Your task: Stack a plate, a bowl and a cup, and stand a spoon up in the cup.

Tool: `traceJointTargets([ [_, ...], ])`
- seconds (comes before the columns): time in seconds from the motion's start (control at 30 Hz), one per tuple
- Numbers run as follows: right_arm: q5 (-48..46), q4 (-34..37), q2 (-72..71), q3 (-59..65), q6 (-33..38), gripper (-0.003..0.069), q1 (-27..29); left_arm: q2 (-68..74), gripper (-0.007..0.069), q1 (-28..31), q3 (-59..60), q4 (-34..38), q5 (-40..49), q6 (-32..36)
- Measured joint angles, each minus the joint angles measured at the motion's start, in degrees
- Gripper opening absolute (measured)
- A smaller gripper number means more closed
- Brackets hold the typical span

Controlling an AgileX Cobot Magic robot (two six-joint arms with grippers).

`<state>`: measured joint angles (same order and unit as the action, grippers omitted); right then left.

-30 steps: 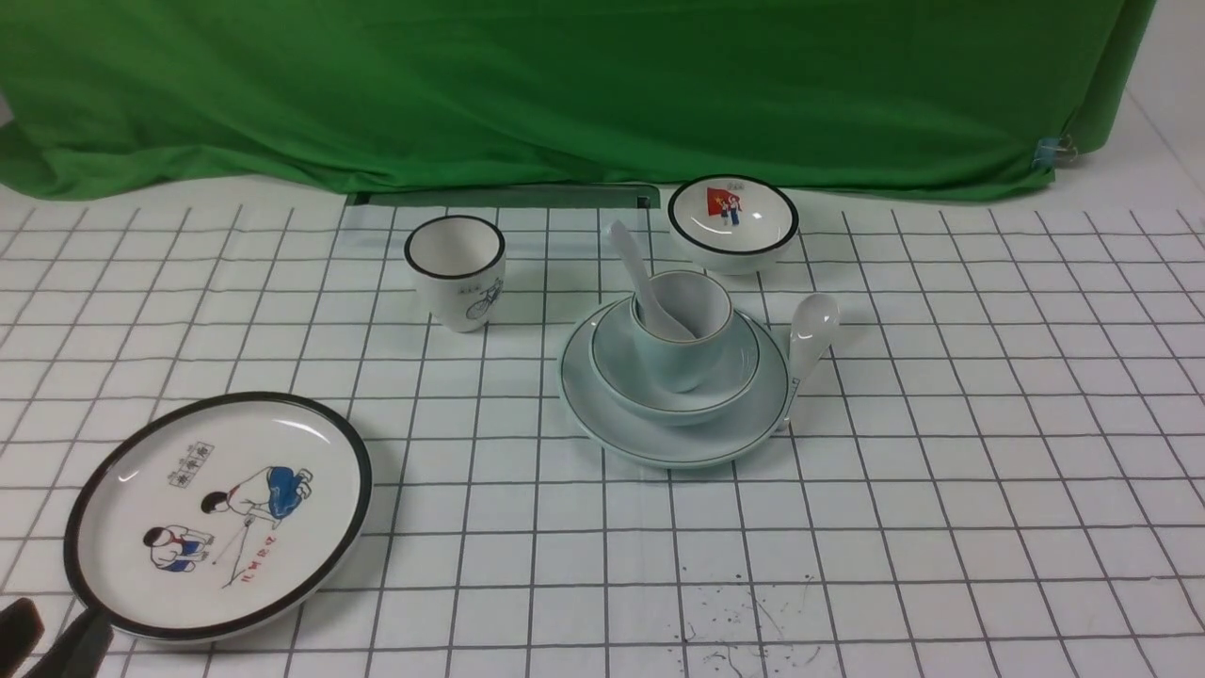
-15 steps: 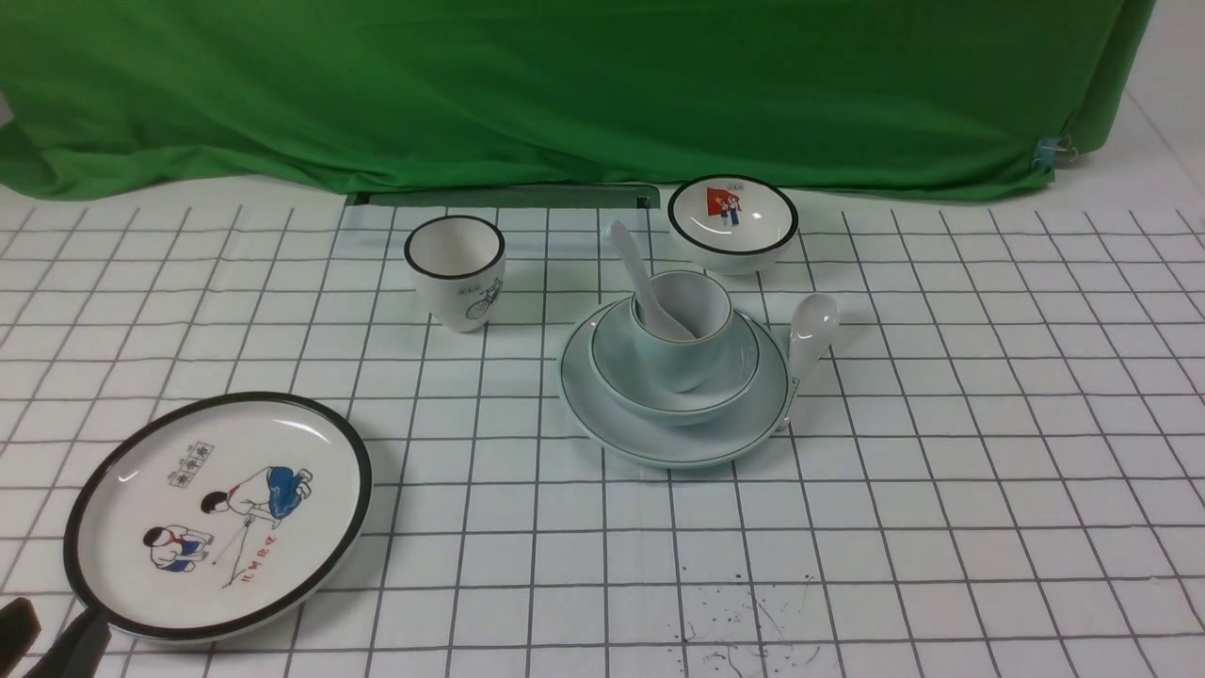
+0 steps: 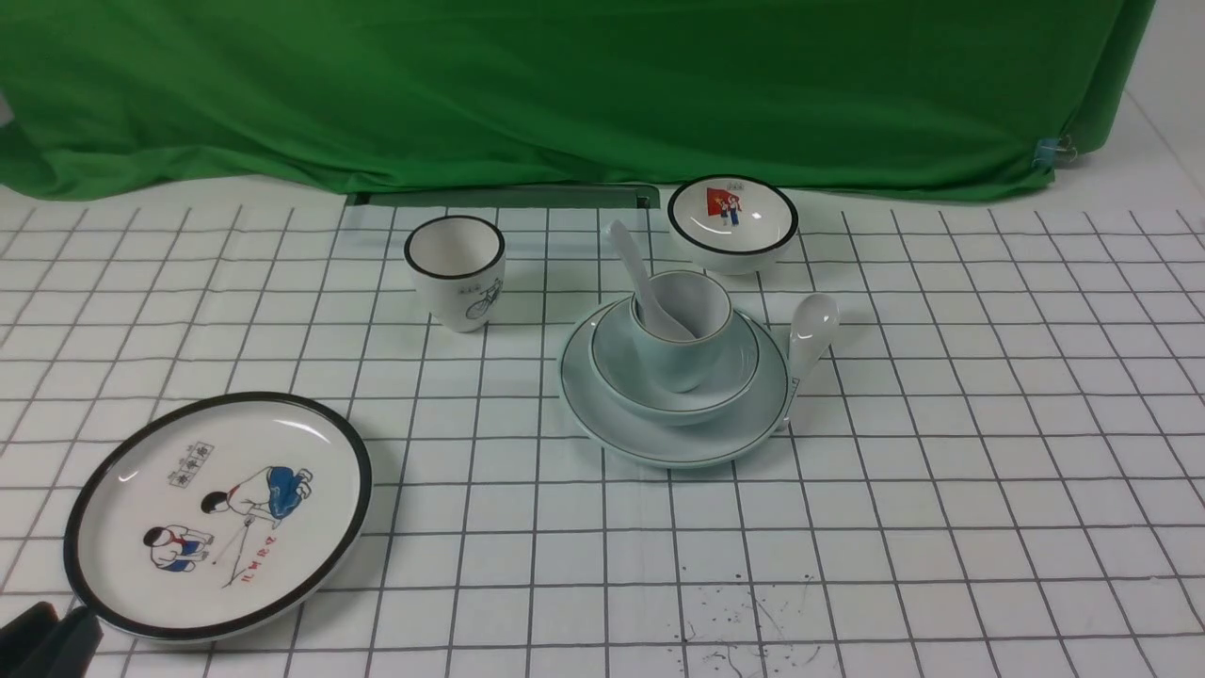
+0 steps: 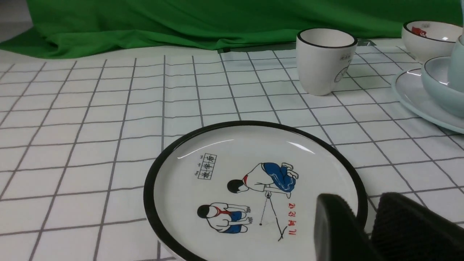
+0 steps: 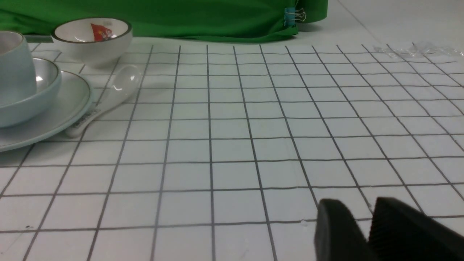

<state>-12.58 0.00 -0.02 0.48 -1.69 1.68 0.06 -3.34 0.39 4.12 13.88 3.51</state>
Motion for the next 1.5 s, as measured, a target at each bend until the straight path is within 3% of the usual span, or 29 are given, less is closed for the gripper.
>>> traceJointTargets([
  [0.07,0.0,0.0,0.0,0.0,0.0,0.0208,0.0,0.0,-0.0007,0.0,0.0,0.2,0.1,-0.4],
  [0.17,0.0,0.0,0.0,0.0,0.0,0.0214,0.0,0.0,-0.0034,0.0,0.0,0.2,0.4,-0.8],
  [1.5,0.0,0.0,0.0,0.0,0.0,0.0239,0.0,0.0,-0.0036,0.0,0.0,0.0,0.4,-1.5],
])
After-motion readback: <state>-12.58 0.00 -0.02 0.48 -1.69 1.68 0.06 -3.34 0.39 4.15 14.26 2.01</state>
